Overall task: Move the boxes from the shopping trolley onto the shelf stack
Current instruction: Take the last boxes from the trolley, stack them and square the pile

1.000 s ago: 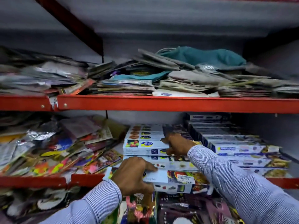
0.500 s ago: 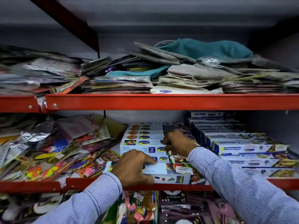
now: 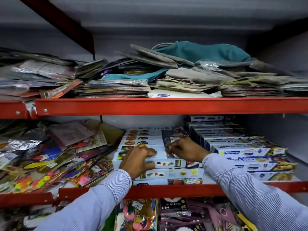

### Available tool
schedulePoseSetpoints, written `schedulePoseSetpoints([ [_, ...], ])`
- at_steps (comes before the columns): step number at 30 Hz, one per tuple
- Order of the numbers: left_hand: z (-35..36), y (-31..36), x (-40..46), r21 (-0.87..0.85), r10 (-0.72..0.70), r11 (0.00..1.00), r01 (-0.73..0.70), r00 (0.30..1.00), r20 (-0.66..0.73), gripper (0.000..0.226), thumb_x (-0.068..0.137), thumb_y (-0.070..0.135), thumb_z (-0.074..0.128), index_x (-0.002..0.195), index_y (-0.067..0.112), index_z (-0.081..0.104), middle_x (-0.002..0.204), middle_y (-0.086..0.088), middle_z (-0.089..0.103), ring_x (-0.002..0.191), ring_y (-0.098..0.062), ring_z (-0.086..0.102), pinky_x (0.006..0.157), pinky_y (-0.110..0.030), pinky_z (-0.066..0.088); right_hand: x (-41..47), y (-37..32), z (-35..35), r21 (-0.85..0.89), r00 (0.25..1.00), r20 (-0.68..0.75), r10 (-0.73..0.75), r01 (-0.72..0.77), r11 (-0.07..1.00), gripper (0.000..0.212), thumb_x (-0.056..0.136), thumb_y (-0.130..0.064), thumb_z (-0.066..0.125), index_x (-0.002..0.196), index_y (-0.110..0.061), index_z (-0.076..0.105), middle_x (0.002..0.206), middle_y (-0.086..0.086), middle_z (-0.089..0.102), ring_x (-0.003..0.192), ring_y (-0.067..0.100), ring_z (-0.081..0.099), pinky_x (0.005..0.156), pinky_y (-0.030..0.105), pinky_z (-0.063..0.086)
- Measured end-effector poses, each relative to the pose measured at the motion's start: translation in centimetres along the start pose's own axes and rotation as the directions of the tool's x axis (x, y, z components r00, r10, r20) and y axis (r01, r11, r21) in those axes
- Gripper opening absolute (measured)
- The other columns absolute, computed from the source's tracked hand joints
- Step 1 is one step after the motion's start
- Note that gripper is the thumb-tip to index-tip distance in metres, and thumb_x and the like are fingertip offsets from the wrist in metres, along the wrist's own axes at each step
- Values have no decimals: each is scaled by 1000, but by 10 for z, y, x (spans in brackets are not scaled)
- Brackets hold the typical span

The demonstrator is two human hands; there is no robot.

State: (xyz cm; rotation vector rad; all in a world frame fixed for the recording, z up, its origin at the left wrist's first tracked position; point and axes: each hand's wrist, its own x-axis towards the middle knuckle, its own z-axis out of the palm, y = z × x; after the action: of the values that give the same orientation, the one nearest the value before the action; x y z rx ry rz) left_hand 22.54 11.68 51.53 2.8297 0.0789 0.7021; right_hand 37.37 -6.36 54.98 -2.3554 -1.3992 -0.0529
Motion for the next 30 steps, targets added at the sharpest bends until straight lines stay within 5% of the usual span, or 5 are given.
schedulePoseSetpoints([
  [2, 8, 1, -1, 70, 67, 996, -64, 997, -49, 40, 81, 28, 71, 120, 18, 70, 126, 0, 68, 116, -20, 56, 94, -36, 52, -9, 1, 8, -31, 1000, 11, -8, 8, 999, 30, 99, -43, 45, 100, -31, 72, 89, 3, 76, 72, 25, 69, 70, 35, 55],
  [5, 20, 0, -3, 100, 112, 990, -102, 989, -100, 37, 85, 25, 68, 120, 14, 70, 127, -1, 69, 122, -21, 53, 100, -34, 47, -19, -2, 17, -87, 999, -38, -30, 27, 996, 46, 99, -47, 40, 136, -24, 53, 131, 3, 66, 109, 23, 66, 91, 39, 54],
  [11, 33, -11, -8, 75, 98, 993, -89, 987, -125, 39, 93, 32, 62, 130, 22, 62, 138, 4, 60, 131, -17, 50, 112, -33, 39, -27, 0, 39, -133, 981, -191, -37, 11, 991, 49, 101, -51, 24, 129, -25, 54, 136, 2, 61, 120, 25, 59, 95, 41, 52],
  [17, 38, -14, -21, 274, 118, 958, -90, 989, -87, 55, 101, 44, 21, 149, 24, 36, 157, 7, 31, 148, -16, 21, 120, -50, 18, -35, 1, 61, -231, 948, -320, -3, -75, 970, 49, 104, -45, 20, 144, -27, 41, 150, -4, 47, 143, 17, 36, 120, 44, 24],
  [30, -14, 22, -32, 456, 239, 884, -101, 937, -256, 67, 100, 44, 41, 154, 10, 20, 163, -14, 12, 150, -34, 4, 115, -68, 10, -50, -31, 46, -316, 823, -560, -97, -104, 943, 53, 99, -47, 33, 143, -21, 42, 153, 2, 42, 143, 25, 35, 118, 47, 27],
])
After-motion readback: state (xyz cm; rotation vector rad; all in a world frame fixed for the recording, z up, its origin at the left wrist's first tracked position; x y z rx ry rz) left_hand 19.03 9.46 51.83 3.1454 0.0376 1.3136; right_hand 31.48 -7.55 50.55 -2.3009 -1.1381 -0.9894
